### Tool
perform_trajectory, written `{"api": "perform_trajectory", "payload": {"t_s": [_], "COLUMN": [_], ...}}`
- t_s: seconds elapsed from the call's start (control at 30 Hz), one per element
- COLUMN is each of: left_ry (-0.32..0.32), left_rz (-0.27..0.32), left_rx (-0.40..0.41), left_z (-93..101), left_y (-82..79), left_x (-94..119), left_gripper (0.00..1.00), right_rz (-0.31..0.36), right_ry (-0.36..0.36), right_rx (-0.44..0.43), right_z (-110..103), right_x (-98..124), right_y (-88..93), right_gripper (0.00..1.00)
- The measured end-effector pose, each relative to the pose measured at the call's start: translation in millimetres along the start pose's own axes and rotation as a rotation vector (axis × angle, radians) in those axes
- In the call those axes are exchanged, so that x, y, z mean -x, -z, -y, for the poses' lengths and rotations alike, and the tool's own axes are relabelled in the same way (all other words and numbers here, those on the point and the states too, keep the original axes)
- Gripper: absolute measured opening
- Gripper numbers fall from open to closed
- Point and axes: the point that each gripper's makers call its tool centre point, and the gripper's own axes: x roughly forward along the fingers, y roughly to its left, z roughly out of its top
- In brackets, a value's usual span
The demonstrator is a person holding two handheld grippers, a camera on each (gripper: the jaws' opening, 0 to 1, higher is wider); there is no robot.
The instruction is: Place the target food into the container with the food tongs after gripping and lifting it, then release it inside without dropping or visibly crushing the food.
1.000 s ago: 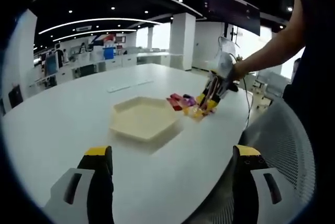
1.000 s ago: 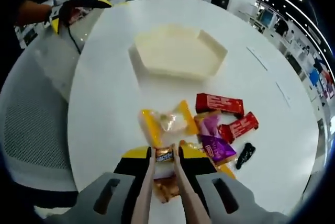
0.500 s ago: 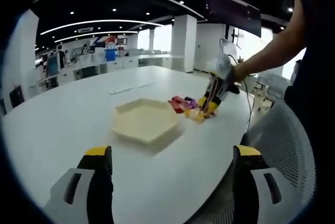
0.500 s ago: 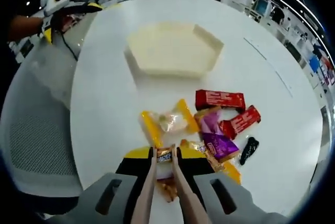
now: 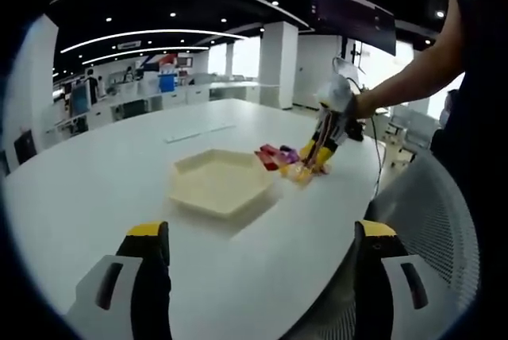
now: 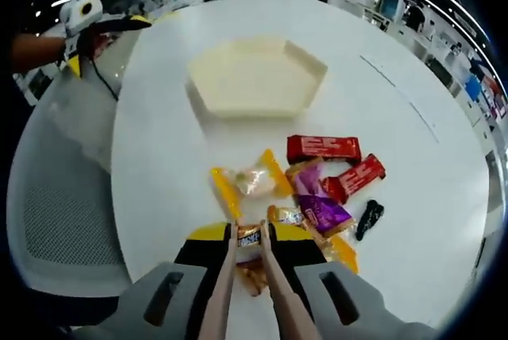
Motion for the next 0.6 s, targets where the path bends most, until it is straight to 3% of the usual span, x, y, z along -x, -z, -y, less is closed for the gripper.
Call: {"api": "perform_trajectory", "payload": {"t_s": [0.23, 0.6], "left_ry": [0.003, -0.001], "left_rz": [0.004, 0.017], "left_rx": [-0.001, -0.006], "left_z": [0.7, -1.0], "left_y": [-0.2, -2.5], "left_x": [-1, -1], "left_gripper": [0.99, 1.0], "right_rz": [-0.005, 0.0], "right_ry": [0.011, 0.032], "right_rx": [0.019, 0.015], "right_z": [7, 23], "right_x": [11, 35], "right_y": [-10.7, -27.7], "right_gripper": [0.18, 0.18]}}
